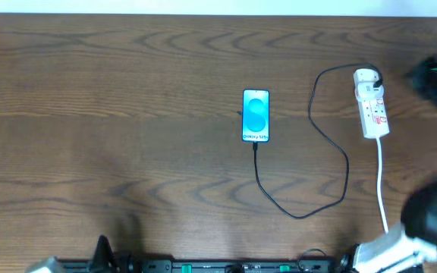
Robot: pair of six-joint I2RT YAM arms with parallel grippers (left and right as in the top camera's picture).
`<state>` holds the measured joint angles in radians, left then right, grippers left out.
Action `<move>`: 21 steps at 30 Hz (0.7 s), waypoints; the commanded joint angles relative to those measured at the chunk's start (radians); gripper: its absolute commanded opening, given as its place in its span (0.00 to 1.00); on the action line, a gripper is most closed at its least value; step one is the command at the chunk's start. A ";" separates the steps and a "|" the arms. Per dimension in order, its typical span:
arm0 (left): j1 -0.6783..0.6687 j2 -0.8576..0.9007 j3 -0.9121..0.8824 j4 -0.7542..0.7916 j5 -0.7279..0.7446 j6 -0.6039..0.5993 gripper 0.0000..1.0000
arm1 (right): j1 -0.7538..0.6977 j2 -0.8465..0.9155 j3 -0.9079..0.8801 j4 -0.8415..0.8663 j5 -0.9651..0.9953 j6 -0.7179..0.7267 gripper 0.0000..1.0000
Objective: Plug charger to phone and switch on socket
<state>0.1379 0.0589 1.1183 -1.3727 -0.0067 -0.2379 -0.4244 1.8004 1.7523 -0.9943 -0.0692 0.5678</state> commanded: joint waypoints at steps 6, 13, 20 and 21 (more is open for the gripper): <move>-0.014 -0.056 -0.003 0.000 -0.016 0.001 0.98 | -0.043 -0.463 0.018 0.207 -0.317 -0.014 0.01; -0.074 -0.056 -0.003 0.000 -0.016 0.001 0.98 | -0.012 -0.694 0.018 0.228 -0.330 -0.088 0.01; -0.079 -0.056 -0.003 0.000 -0.016 0.001 0.98 | 0.075 -0.799 0.018 0.164 -0.322 -0.142 0.02; -0.079 -0.056 -0.003 0.000 -0.016 0.001 0.98 | 0.099 -0.808 0.018 0.163 -0.322 -0.150 0.02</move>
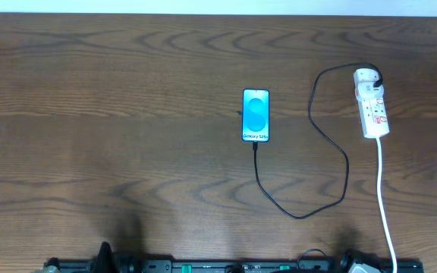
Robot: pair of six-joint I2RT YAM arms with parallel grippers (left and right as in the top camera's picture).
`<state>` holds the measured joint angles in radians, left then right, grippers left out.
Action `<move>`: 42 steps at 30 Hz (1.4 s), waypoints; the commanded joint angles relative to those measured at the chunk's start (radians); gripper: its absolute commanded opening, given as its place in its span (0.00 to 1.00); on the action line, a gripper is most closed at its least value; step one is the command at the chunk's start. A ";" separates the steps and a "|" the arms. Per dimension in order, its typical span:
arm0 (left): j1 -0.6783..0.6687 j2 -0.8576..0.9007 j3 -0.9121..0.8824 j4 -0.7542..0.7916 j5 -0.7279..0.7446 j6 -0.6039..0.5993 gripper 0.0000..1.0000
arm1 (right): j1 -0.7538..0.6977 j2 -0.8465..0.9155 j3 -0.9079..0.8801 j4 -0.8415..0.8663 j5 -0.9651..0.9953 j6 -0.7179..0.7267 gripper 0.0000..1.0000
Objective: Plug charger to phone and switch on socket
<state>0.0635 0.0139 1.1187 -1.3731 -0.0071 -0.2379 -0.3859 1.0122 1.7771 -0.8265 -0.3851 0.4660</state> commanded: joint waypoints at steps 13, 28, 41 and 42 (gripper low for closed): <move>-0.005 -0.011 -0.264 0.438 -0.004 -0.003 0.97 | 0.132 -0.114 -0.008 -0.027 -0.007 -0.064 0.02; -0.005 -0.011 -0.853 1.075 0.000 -0.002 0.98 | 0.166 -0.181 -0.008 -0.023 -0.007 -0.063 0.03; -0.005 -0.011 -1.058 1.285 0.001 0.002 0.98 | 0.166 -0.235 -0.008 -0.015 -0.007 -0.063 0.03; -0.005 -0.011 -1.065 1.286 0.007 0.002 0.98 | 0.166 -0.238 -0.008 -0.015 -0.007 -0.063 0.03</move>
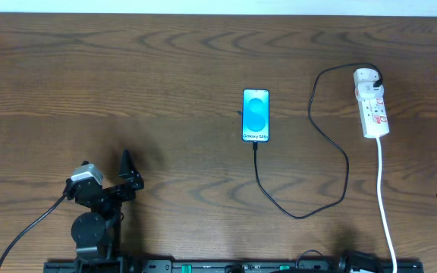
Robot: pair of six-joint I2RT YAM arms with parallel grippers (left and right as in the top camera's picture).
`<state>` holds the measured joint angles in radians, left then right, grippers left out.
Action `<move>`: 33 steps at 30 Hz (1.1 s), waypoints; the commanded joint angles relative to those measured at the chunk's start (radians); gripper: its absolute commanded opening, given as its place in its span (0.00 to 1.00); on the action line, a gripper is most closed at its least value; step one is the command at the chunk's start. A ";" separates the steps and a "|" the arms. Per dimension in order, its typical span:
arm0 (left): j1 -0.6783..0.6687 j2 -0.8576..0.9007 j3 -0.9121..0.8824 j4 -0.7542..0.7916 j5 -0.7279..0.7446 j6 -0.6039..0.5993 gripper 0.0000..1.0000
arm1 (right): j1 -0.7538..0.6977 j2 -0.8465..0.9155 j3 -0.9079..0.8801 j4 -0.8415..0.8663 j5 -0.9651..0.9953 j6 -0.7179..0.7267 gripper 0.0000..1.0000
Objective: Plug charger to phone and switch on socket
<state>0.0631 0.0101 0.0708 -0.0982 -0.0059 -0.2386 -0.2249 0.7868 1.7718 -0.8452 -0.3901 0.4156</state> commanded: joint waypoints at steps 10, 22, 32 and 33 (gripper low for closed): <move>-0.005 -0.005 -0.067 0.075 0.024 0.013 0.98 | 0.021 -0.017 -0.003 0.011 -0.014 -0.012 0.02; -0.005 0.002 -0.067 0.028 0.018 0.014 0.98 | 0.021 -0.017 -0.003 0.042 -0.014 -0.001 0.37; -0.005 0.002 -0.067 0.028 0.018 0.014 0.98 | 0.021 -0.016 -0.003 0.024 -0.013 0.002 0.99; -0.005 0.002 -0.067 0.028 0.018 0.014 0.98 | 0.021 -0.016 -0.003 -0.005 -0.007 -0.001 0.99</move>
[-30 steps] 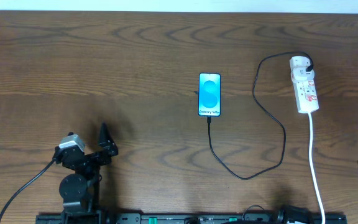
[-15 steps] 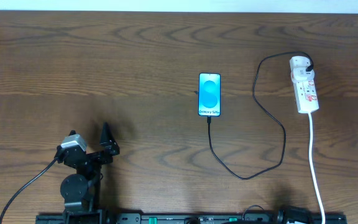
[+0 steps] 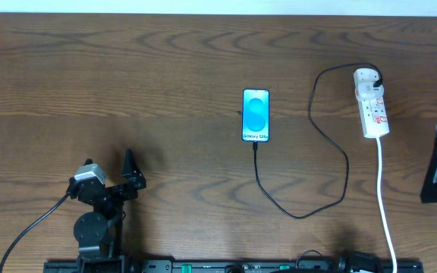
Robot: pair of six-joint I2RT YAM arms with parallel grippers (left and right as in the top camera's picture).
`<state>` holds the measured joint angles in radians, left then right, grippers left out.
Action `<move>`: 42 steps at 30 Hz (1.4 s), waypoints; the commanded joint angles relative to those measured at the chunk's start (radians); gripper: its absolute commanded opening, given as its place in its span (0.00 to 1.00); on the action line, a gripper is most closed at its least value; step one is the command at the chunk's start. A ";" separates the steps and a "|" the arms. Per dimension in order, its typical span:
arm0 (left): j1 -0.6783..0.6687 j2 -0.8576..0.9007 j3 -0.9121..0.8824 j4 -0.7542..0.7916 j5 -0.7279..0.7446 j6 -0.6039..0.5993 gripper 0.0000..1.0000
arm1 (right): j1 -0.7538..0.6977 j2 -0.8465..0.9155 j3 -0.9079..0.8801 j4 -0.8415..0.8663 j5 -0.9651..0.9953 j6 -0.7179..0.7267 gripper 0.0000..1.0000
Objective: Plug charger to phone and switch on socket
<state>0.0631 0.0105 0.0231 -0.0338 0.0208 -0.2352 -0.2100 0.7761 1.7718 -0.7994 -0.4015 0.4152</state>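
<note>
The phone lies flat mid-table with its screen lit blue. A black charger cable runs from the phone's lower end, loops right and rises to the charger plug seated in the far end of the white power strip. My left gripper rests at the lower left, far from the phone, and its finger spacing is unclear from above. My right gripper shows only as a black ribbed part at the right edge, right of and below the strip. The socket switch state is too small to read.
The strip's white cord runs down to the front edge near the right arm. The left arm's base and its grey lead sit at the lower left. A black rail lines the front edge.
The right arm's black part has come further into view at the right edge, higher up beside the strip's cord. The left arm shifted very slightly. Phone, cable and strip have not moved.
A blurred right arm was at the right side near the strip. Then both arms were almost out of view. Then the left arm stood at the lower left and a bit of the right arm showed at the edge. The cable stayed joined to phone and strip throughout.
</note>
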 commanded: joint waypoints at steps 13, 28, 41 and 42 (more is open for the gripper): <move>-0.005 0.002 -0.019 -0.036 -0.009 0.010 0.98 | 0.009 -0.006 -0.003 -0.177 0.060 -0.006 0.99; -0.005 0.002 -0.019 -0.036 -0.009 0.010 0.98 | 0.070 -0.148 -0.428 -0.129 0.302 -0.006 0.99; -0.005 0.002 -0.019 -0.036 -0.009 0.010 0.98 | 0.146 -0.574 -1.172 0.414 0.395 -0.005 0.99; -0.005 0.002 -0.019 -0.036 -0.009 0.010 0.98 | 0.146 -0.607 -1.232 0.452 0.391 -0.004 0.99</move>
<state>0.0631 0.0116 0.0250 -0.0376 0.0235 -0.2348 -0.0704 0.2340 0.6495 -0.3950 -0.0280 0.4126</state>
